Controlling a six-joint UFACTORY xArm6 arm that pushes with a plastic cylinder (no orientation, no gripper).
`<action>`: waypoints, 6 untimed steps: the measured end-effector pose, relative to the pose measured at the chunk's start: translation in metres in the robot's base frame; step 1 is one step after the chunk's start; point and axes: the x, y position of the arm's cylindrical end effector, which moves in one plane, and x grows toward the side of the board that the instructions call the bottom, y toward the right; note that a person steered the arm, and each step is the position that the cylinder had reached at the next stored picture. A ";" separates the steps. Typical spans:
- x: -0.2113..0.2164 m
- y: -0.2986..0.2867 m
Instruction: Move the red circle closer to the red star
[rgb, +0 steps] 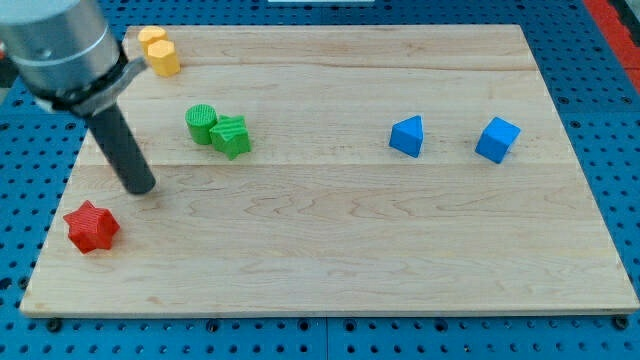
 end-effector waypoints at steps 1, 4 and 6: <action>-0.046 -0.016; -0.044 -0.045; 0.033 -0.029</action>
